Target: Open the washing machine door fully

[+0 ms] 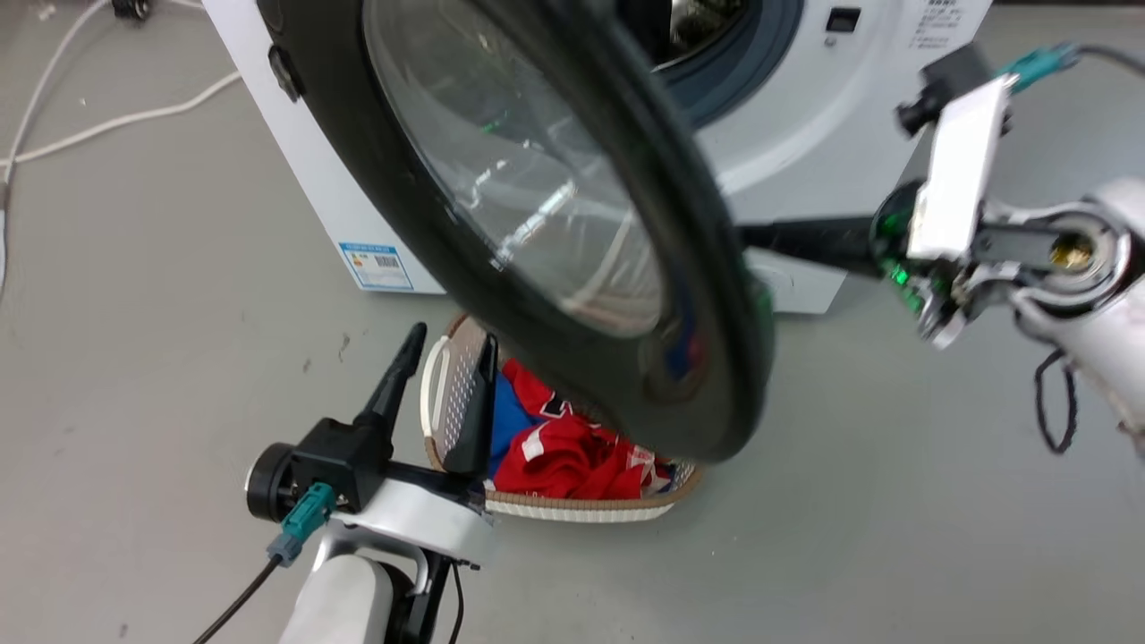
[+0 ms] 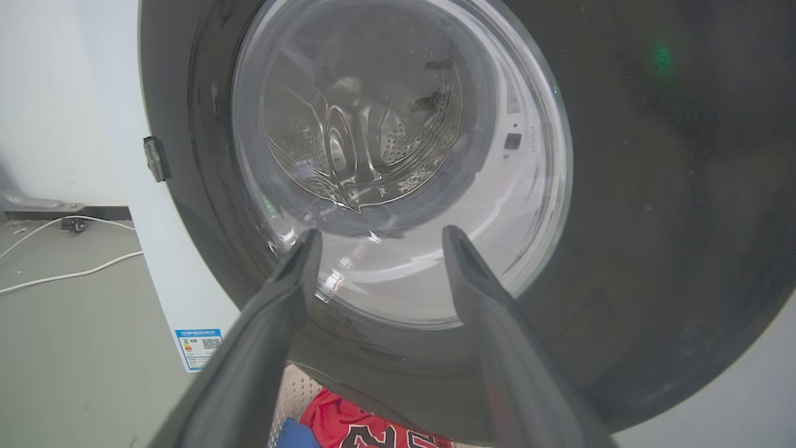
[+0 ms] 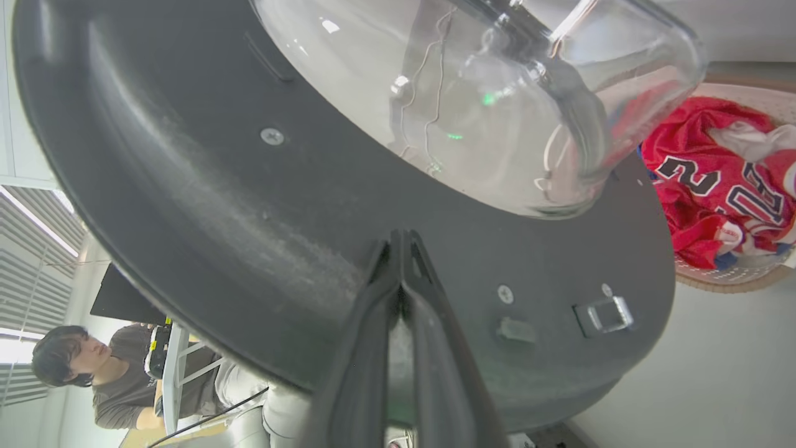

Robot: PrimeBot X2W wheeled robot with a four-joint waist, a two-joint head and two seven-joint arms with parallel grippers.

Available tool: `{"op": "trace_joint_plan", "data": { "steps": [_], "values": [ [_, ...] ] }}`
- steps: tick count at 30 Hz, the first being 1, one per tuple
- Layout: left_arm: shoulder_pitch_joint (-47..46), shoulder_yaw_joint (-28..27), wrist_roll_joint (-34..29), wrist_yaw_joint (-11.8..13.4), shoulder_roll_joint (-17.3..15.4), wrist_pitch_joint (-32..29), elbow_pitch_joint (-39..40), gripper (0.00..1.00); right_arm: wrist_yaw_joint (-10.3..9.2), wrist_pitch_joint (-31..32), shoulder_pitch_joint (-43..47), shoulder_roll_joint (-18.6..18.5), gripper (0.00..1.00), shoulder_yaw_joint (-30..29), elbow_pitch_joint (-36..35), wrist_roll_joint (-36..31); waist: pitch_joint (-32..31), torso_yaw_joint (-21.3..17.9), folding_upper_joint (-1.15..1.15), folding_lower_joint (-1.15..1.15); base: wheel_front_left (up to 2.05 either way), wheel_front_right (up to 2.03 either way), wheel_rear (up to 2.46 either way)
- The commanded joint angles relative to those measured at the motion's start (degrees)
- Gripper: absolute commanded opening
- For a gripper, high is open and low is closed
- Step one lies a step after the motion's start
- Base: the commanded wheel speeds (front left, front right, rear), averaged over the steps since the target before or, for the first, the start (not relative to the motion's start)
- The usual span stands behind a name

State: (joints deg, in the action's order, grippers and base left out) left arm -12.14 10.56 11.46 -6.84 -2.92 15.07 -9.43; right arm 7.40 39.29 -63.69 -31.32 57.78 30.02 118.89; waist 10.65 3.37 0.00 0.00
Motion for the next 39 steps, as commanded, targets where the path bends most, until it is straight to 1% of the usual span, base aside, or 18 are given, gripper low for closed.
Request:
{"op": "trace_joint_plan", "data": {
  "steps": [1,6,9,14,18,22,27,34,36,38,39],
  "values": [
    [0.7,0.2,0.3,-0.1,0.0,0.1,-0.3,1.0,0.16,-0.5,1.6,0.2,0.0,0.9,-1.8,0.6,-1.6,0.0,0.0,0.0,0.0,0.0,0.0],
    [1.8,1.3,0.3,-0.4,0.0,0.1,-1.1,1.0,0.16,-2.4,4.5,0.3,0.0,4.5,-8.0,2.7,-3.3,0.1,0.0,0.0,0.0,0.0,0.0],
    [2.5,1.5,0.5,-0.5,0.0,0.1,-1.5,1.0,0.16,-4.1,5.7,0.6,0.0,6.5,-10.5,3.7,-4.1,0.4,0.0,0.0,0.0,0.0,0.0],
    [2.8,1.7,0.8,-0.6,0.0,0.1,-1.9,1.0,0.16,-7.4,6.7,0.5,0.0,8.8,-12.7,4.5,-4.8,0.8,0.0,0.0,0.0,0.0,0.0],
    [3.1,1.6,1.0,-0.6,0.0,0.1,-2.3,1.0,0.16,-13.2,7.8,-0.2,0.0,8.5,-13.1,4.1,-5.5,1.0,0.0,0.0,0.0,0.0,0.0],
    [3.9,1.1,1.1,-0.6,0.0,0.1,-2.4,1.0,0.16,-21.6,10.6,-1.1,0.0,6.2,-14.4,2.8,-6.6,0.7,0.0,0.0,0.0,0.0,0.0],
    [4.9,0.4,1.1,-0.7,0.0,0.1,-2.3,1.0,0.16,-32.5,17.2,-4.7,0.0,1.2,-17.9,1.3,-7.8,-0.2,0.0,0.0,0.0,0.0,0.0],
    [6.2,-0.1,0.4,-0.7,0.0,0.1,-2.9,1.0,0.16,-46.9,31.4,-9.6,0.0,-7.3,-25.2,2.3,-9.7,-1.5,0.0,0.0,0.0,0.0,0.0],
    [6.6,-0.1,0.2,-0.7,0.0,0.1,-3.0,1.0,0.16,-50.5,35.8,-11.2,0.0,-9.3,-27.0,1.2,-10.0,-1.7,0.0,0.0,0.0,0.0,0.0],
    [6.9,-0.6,0.1,-0.7,-0.1,0.1,-3.2,1.0,0.16,-53.0,39.9,-11.6,0.0,-12.4,-28.5,0.5,-10.2,-2.1,0.0,0.0,0.0,0.0,0.0],
    [7.1,-0.9,0.0,-0.7,-0.1,0.1,-3.3,1.0,0.16,-53.7,42.1,-11.9,0.11,-13.8,-28.9,-0.5,-10.2,-2.3,0.0,0.0,0.0,0.0,0.0]
  ]
}}
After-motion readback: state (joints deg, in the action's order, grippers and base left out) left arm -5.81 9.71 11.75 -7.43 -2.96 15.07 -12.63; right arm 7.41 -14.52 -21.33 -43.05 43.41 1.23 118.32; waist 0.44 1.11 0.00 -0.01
